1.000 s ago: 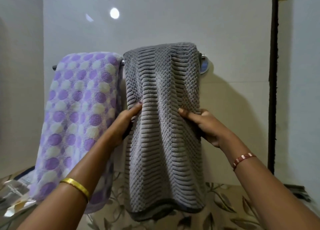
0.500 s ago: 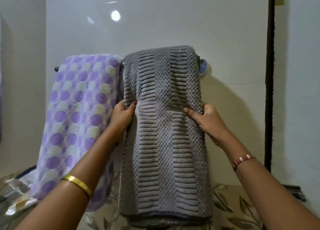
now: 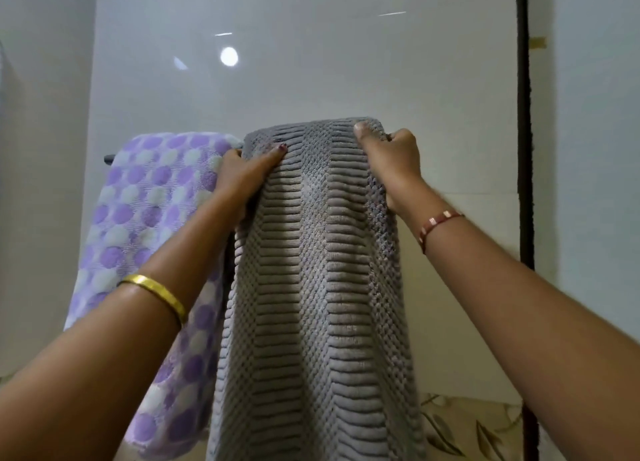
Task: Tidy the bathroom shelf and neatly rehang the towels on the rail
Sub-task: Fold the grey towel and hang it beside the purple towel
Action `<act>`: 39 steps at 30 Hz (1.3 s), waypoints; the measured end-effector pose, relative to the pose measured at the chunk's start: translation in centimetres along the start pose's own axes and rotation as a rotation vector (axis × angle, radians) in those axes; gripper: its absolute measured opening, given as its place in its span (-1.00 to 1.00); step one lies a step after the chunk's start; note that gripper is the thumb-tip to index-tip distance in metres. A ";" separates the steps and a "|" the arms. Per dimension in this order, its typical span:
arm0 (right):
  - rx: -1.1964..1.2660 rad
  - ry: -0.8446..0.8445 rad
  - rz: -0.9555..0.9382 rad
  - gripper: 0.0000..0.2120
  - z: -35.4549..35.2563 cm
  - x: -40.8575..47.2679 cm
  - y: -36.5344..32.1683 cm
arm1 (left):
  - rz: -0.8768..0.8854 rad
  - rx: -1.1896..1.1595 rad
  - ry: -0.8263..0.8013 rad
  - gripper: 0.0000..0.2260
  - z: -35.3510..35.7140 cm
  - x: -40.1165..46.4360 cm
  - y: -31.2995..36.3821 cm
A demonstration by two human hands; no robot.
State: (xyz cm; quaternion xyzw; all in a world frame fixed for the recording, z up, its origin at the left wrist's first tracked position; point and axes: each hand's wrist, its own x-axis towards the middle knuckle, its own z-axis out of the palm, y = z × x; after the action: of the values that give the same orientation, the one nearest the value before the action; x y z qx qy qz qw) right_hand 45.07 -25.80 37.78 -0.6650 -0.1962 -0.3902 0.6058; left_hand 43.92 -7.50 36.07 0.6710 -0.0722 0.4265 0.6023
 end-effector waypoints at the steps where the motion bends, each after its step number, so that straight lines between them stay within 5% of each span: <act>1: 0.011 0.035 -0.015 -0.68 -0.1 0.2 -0.2 | 0.030 -0.032 0.011 -0.50 0.0 0.2 0.2; 4: 0.034 0.122 -0.090 -0.83 -0.6 0.1 0.2 | 0.130 -0.118 0.022 -0.55 -0.4 0.4 0.7; 9: -0.028 0.036 -0.139 -0.78 0.0 -1.8 3.5 | 0.218 0.064 0.089 -0.53 -0.4 -0.3 -1.6; 17: -0.534 0.310 -0.568 -0.61 -0.4 -1.4 1.3 | 0.550 0.477 0.254 -0.43 0.5 -0.8 -0.1; 20: -0.644 0.141 -0.709 -0.62 0.8 -0.8 0.6 | 0.644 0.582 0.111 -0.52 1.9 -1.4 1.3; 23: -0.776 0.002 -0.712 -0.58 1.3 0.1 1.6 | 0.656 0.729 0.049 -0.53 3.1 -1.3 1.4; 27: -0.833 0.057 -0.649 -0.64 0.4 1.2 1.9 | 0.686 0.896 0.027 -0.57 3.8 -0.6 0.6; 39: -0.942 0.029 -0.724 -0.46 1.7 -3.1 4.2 | 0.741 0.875 0.054 -0.53 3.0 -2.8 -2.4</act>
State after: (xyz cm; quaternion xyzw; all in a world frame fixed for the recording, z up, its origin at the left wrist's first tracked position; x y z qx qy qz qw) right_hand 46.75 -24.31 32.79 -0.7477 -0.2078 -0.6260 0.0763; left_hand 45.12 -10.65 32.73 0.7765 -0.1039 0.6162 0.0807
